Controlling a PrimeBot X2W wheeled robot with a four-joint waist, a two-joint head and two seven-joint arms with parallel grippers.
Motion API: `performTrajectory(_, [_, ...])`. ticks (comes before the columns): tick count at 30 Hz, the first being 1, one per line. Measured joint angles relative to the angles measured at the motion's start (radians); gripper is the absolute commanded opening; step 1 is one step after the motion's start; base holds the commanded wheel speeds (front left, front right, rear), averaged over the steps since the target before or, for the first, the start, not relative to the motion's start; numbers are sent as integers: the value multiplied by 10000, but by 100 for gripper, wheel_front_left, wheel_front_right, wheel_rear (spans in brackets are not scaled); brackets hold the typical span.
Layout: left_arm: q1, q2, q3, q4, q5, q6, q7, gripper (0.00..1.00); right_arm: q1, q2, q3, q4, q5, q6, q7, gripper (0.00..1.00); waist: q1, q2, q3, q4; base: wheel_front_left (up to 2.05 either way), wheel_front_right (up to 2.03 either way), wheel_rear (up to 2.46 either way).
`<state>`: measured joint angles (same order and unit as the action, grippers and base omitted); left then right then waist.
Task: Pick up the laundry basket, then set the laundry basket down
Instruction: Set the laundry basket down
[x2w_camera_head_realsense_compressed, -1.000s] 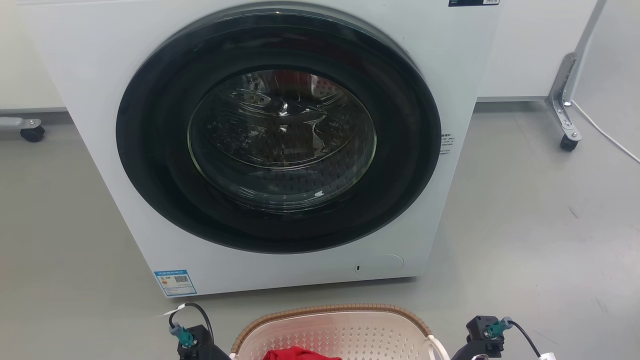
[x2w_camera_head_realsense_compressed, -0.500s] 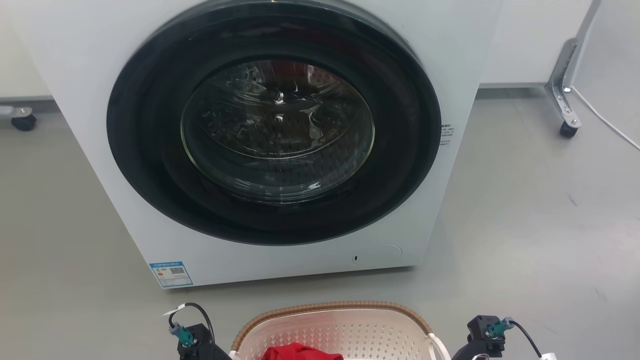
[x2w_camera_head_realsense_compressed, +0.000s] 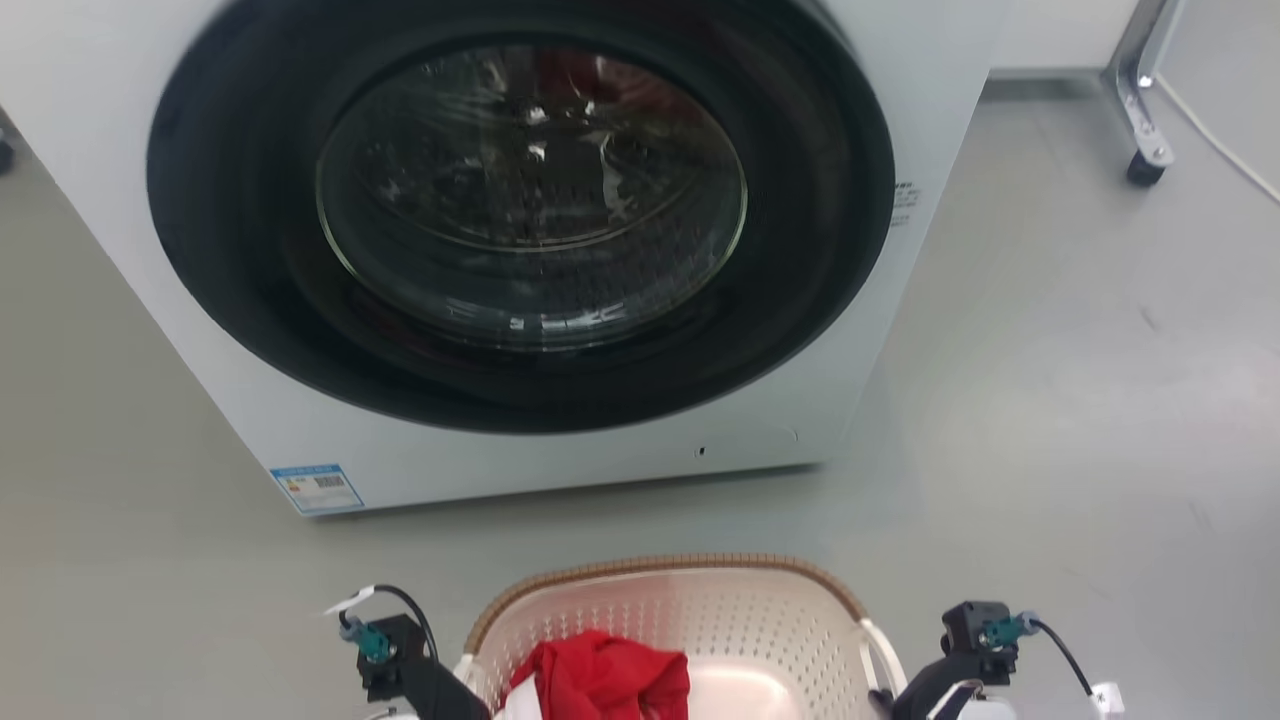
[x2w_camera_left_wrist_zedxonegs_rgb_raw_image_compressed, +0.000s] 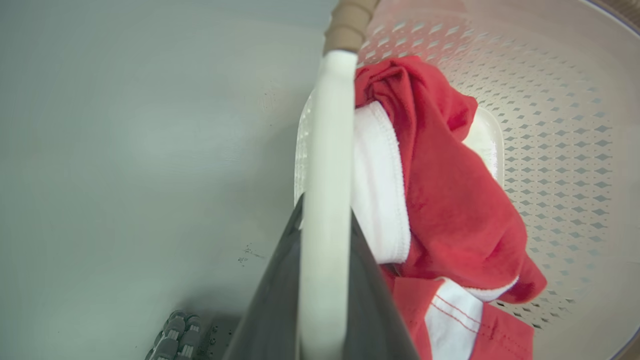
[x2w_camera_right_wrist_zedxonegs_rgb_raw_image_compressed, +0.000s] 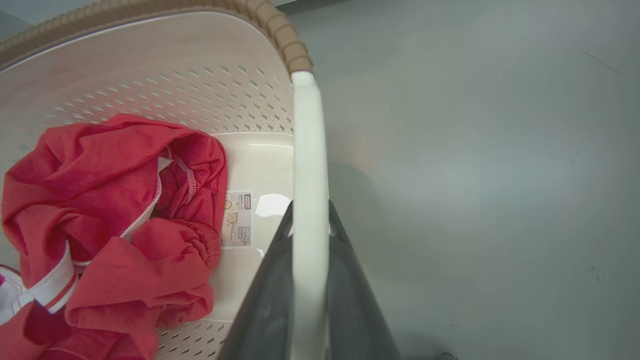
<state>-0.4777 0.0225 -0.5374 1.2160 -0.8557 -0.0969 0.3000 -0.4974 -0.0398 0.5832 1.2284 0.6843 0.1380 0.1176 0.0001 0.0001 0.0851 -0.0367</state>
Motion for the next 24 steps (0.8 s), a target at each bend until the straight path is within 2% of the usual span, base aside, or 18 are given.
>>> performTrajectory(24, [-2072, 176, 23, -332, 491, 305, -1860, 0, -1939, -318, 305, -591, -757, -253, -2184, 0, 1, 1, 3422, 42, 0, 0, 0])
